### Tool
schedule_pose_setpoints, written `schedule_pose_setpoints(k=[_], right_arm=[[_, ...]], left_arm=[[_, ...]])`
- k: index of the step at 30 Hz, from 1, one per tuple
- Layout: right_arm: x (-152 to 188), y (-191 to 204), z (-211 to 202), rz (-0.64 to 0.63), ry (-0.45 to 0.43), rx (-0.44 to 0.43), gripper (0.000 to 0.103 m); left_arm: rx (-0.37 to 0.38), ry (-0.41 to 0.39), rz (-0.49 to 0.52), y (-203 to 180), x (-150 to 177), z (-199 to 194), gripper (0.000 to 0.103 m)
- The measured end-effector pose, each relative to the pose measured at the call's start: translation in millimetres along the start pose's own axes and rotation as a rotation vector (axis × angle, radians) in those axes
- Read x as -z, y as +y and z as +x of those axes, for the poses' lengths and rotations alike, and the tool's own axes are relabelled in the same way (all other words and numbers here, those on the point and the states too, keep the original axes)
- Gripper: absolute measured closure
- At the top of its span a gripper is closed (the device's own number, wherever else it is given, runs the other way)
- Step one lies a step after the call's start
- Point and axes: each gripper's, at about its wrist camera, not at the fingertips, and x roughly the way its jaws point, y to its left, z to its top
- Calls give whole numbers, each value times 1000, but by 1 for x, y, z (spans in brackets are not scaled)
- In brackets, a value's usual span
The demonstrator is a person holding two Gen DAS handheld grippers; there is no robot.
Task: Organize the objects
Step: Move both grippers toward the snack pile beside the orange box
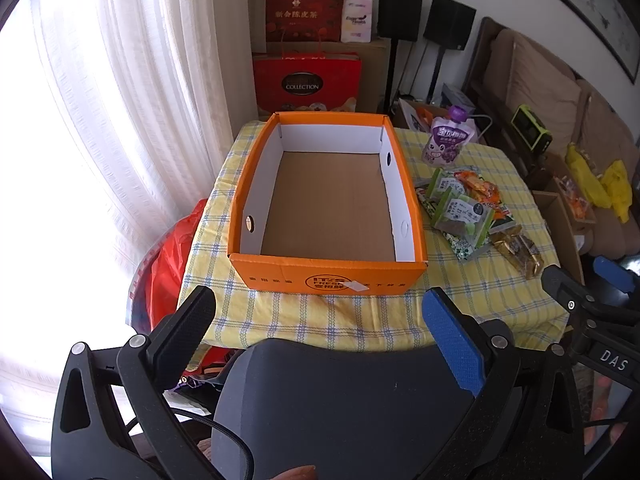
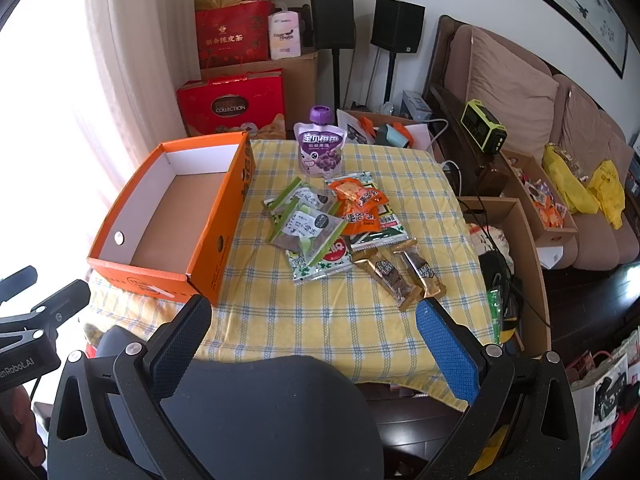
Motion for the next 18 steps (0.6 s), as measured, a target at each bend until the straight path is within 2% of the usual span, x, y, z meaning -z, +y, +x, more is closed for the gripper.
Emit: schedule_pose_setpoints(k=[18], right_arm=[[0,-5,2,0,0,1,0]], left_arm=[[-6,8,-1,0,-1,3,0]])
